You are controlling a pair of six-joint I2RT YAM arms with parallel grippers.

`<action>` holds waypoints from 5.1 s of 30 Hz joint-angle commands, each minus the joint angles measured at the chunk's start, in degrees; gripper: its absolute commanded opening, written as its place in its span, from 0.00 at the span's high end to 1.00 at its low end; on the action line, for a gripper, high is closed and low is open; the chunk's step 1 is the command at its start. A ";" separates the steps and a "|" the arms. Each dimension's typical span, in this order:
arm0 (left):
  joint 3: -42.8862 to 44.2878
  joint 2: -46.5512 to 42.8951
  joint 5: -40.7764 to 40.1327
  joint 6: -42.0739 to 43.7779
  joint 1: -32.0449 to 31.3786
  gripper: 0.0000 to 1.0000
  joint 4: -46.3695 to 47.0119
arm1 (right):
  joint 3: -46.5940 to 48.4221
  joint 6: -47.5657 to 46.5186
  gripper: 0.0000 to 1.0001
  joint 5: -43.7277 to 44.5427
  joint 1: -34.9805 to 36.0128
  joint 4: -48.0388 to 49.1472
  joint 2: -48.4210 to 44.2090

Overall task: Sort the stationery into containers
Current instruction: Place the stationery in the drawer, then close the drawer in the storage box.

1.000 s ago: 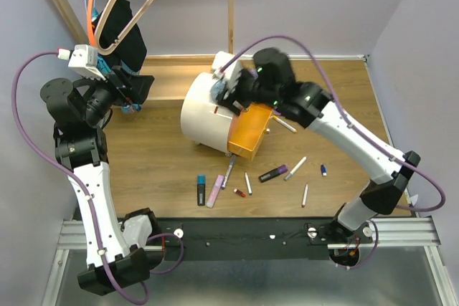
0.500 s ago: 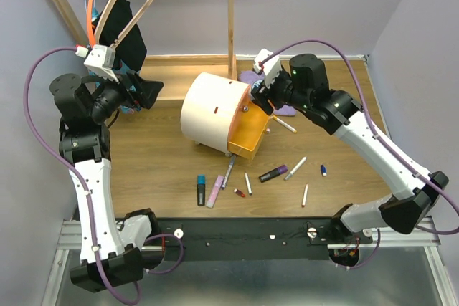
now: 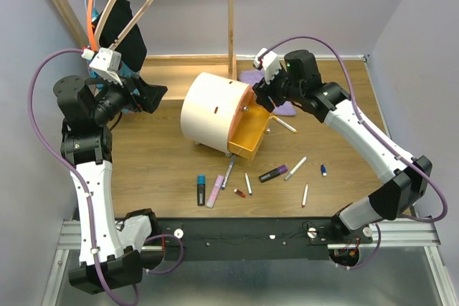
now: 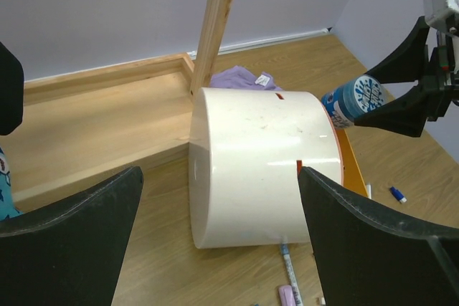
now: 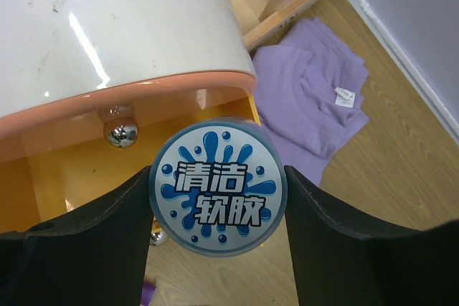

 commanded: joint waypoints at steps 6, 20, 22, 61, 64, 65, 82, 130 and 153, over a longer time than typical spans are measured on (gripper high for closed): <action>-2.00 -0.58 1.46 0.18 -0.23 0.02 1.08 | -1.90 1.00 0.48 -4.92 -0.45 0.50 3.28; -3.49 -1.19 1.63 -0.26 -0.14 0.02 2.22 | -3.31 3.37 0.27 -5.02 -0.63 0.15 5.74; -3.67 -1.11 1.72 -0.43 -0.23 0.02 2.39 | -3.13 3.90 0.21 -4.40 -0.54 -0.03 5.48; -6.04 12.51 -12.34 7.92 -7.61 0.23 -3.23 | -12.10 7.50 0.99 -12.66 -5.99 -5.83 -0.69; -6.05 13.57 -12.61 8.88 -8.40 0.22 -3.32 | -11.04 8.64 0.99 -14.59 -5.90 -5.83 0.29; -6.13 13.92 -12.61 9.06 -8.58 0.22 -3.49 | -10.35 8.91 0.99 -15.12 -5.90 -5.65 0.99; -3.41 19.28 -11.46 9.68 -12.44 0.22 -2.35 | -5.07 12.69 0.99 -20.31 -5.99 -3.63 7.14; -1.74 21.66 -12.25 10.46 -14.12 0.21 -2.53 | 1.00 29.39 0.99 -23.13 -4.05 2.71 14.80; 8.98 23.15 -18.32 19.43 -13.76 0.12 -13.07 | -1.22 24.20 0.44 -60.20 -16.18 -2.76 10.55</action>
